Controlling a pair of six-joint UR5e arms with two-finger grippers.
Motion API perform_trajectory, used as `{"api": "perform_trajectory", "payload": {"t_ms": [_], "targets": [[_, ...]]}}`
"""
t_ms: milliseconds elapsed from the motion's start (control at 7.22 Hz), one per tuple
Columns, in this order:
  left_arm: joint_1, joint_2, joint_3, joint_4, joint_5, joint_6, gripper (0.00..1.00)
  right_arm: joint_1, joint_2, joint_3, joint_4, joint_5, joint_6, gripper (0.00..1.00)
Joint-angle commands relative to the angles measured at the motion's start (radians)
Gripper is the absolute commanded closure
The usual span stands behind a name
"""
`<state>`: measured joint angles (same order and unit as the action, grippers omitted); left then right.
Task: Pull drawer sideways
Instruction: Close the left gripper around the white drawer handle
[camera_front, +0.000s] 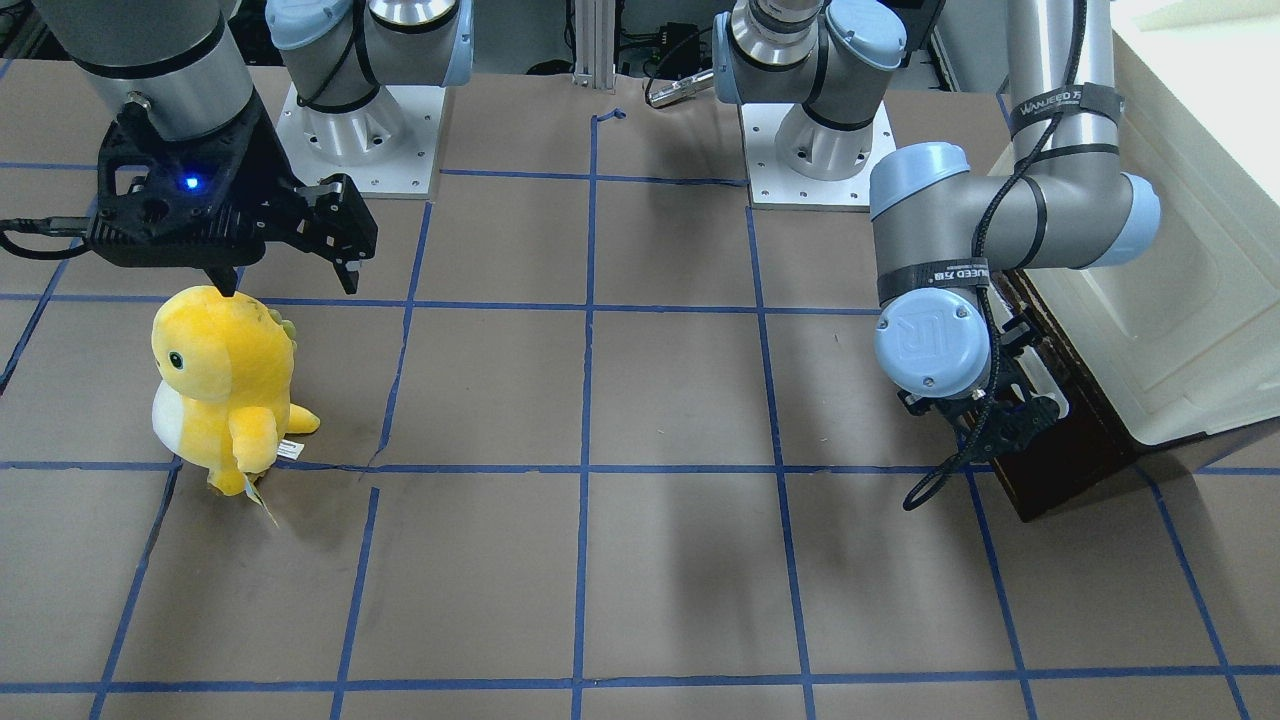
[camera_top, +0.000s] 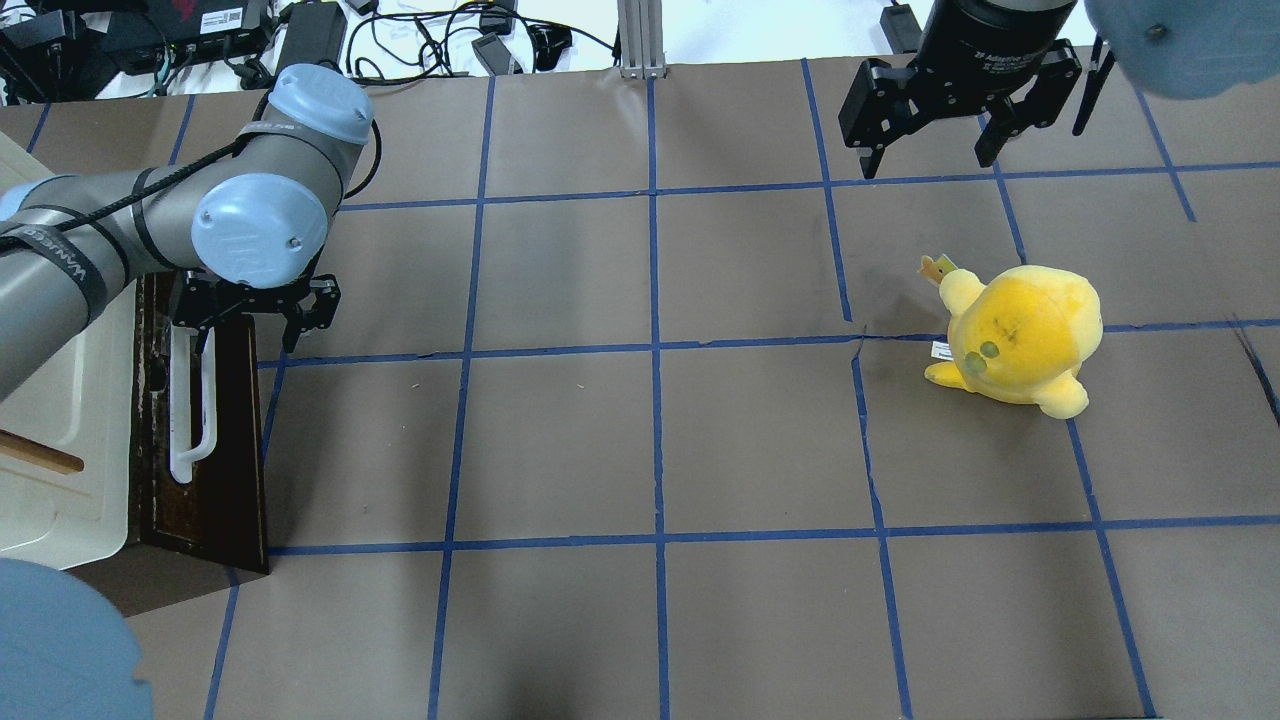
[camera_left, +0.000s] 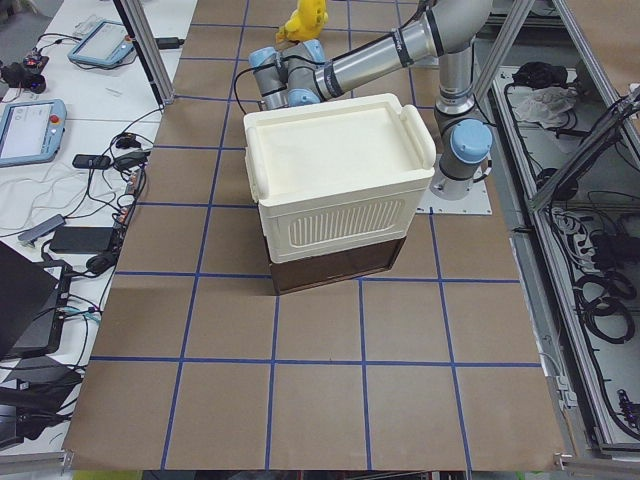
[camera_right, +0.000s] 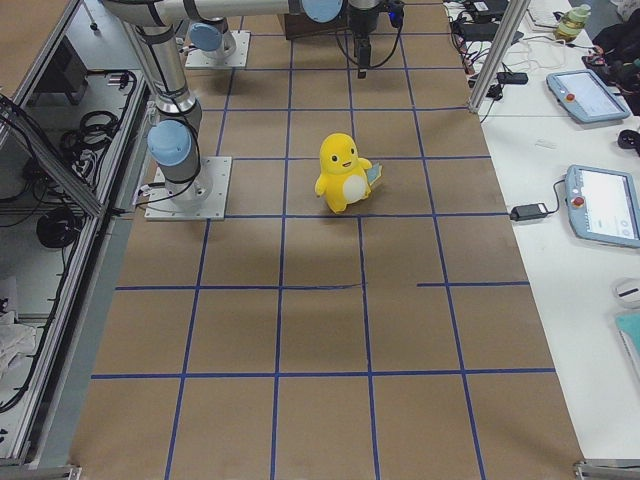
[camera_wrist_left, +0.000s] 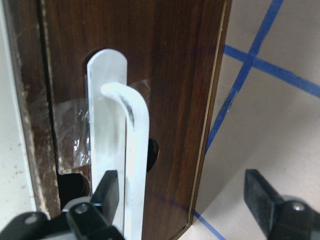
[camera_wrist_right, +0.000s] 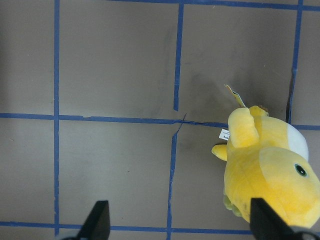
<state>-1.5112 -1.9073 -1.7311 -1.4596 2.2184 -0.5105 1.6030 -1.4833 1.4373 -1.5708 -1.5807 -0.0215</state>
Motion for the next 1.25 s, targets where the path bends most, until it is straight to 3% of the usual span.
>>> {"api": "perform_trajectory", "payload": {"t_ms": [0,1108], "targets": [[0.002,0.002,-0.016,-0.007,0.0,-0.026,0.17,0.0,0.0,0.0,0.0,-0.001,0.0,0.0],[0.02,0.01,-0.036,-0.013,0.003,-0.016,0.24,0.0,0.0,0.0,0.0,-0.001,0.0,0.0]]}}
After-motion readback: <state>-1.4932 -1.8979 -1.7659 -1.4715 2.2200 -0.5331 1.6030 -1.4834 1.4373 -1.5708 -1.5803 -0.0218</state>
